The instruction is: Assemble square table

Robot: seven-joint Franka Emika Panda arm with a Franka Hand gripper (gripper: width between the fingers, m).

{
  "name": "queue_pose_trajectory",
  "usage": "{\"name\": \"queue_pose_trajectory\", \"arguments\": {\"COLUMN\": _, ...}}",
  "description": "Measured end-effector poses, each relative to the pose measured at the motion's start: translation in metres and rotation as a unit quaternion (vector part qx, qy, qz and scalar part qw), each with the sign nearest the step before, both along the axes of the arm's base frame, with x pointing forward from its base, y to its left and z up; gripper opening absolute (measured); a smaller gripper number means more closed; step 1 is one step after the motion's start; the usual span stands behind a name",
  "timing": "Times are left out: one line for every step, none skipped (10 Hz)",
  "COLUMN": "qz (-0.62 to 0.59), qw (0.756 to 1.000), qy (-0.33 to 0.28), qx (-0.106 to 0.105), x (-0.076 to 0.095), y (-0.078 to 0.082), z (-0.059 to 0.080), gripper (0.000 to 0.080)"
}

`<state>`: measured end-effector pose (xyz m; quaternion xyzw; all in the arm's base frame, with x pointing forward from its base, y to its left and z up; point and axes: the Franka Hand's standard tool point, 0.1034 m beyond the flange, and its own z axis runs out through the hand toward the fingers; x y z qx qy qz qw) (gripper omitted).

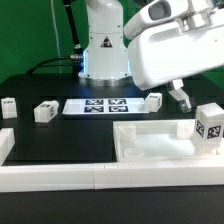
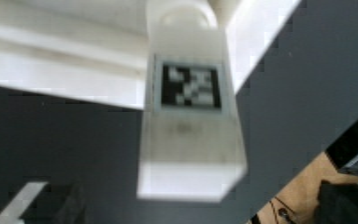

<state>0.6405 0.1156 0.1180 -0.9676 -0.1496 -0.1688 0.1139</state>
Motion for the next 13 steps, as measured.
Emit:
{"name": "queue_pose_trajectory", "arguments": {"qz": -0.003, "qw": 1.0, "qy": 0.002, "qx": 0.0, "x": 0.005, "y": -0.005, "z": 0.002, "gripper": 0.0649}}
{"name": "queue_pose_trajectory", "arguments": {"qz": -0.017, "qw": 1.0, "qy": 0.025, "qx": 0.007, "x": -0.001, "y": -0.001, "z": -0.001, "gripper": 0.0649}}
{"name": "queue_pose_trajectory", "arguments": {"qz": -0.017, "qw": 0.998, "qy": 0.065, "qx": 0.012, "x": -0.011, "y": 0.009, "z": -0.003, "gripper": 0.0649}}
{"name": "queue_pose_trajectory", "arguments": {"qz": -0.009, "qw": 0.996, "qy": 0.087, "qx": 0.013, "x": -0.011, "y": 0.01, "z": 0.0, "gripper": 0.0649}}
{"name": "queue_pose_trajectory", "arguments": {"qz": -0.001, "qw": 0.992, "qy": 0.125, "qx": 0.016, "x": -0.015, "y": 0.013, "z": 0.001, "gripper": 0.0649}}
{"name": "queue_pose_trajectory", "arguments": {"qz": 0.009, "qw": 0.988, "qy": 0.15, "qx": 0.017, "x": -0.017, "y": 0.015, "z": 0.001, "gripper": 0.0649}}
{"name": "queue_pose_trajectory", "arguments": {"qz": 0.025, "qw": 0.983, "qy": 0.181, "qx": 0.006, "x": -0.014, "y": 0.01, "z": 0.0, "gripper": 0.0649}}
{"name": "queue_pose_trajectory", "arguments": {"qz": 0.019, "qw": 0.985, "qy": 0.174, "qx": 0.0, "x": -0.003, "y": 0.004, "z": 0.001, "gripper": 0.0649}}
{"name": "queue_pose_trajectory", "arguments": {"qz": 0.013, "qw": 0.985, "qy": 0.173, "qx": -0.009, "x": 0.0, "y": 0.001, "z": 0.001, "gripper": 0.0649}}
{"name": "queue_pose_trajectory", "arguments": {"qz": 0.009, "qw": 0.984, "qy": 0.178, "qx": -0.009, "x": 0.0, "y": -0.002, "z": -0.001, "gripper": 0.0649}}
{"name": "queue_pose_trajectory", "arguments": {"qz": -0.004, "qw": 0.983, "qy": 0.182, "qx": -0.008, "x": 0.001, "y": -0.004, "z": -0.002, "gripper": 0.0649}}
{"name": "queue_pose_trajectory", "arguments": {"qz": -0.002, "qw": 0.983, "qy": 0.181, "qx": -0.008, "x": 0.001, "y": -0.003, "z": -0.002, "gripper": 0.0649}}
{"name": "queue_pose_trajectory", "arguments": {"qz": -0.002, "qw": 0.983, "qy": 0.181, "qx": -0.007, "x": 0.001, "y": -0.003, "z": -0.002, "gripper": 0.0649}}
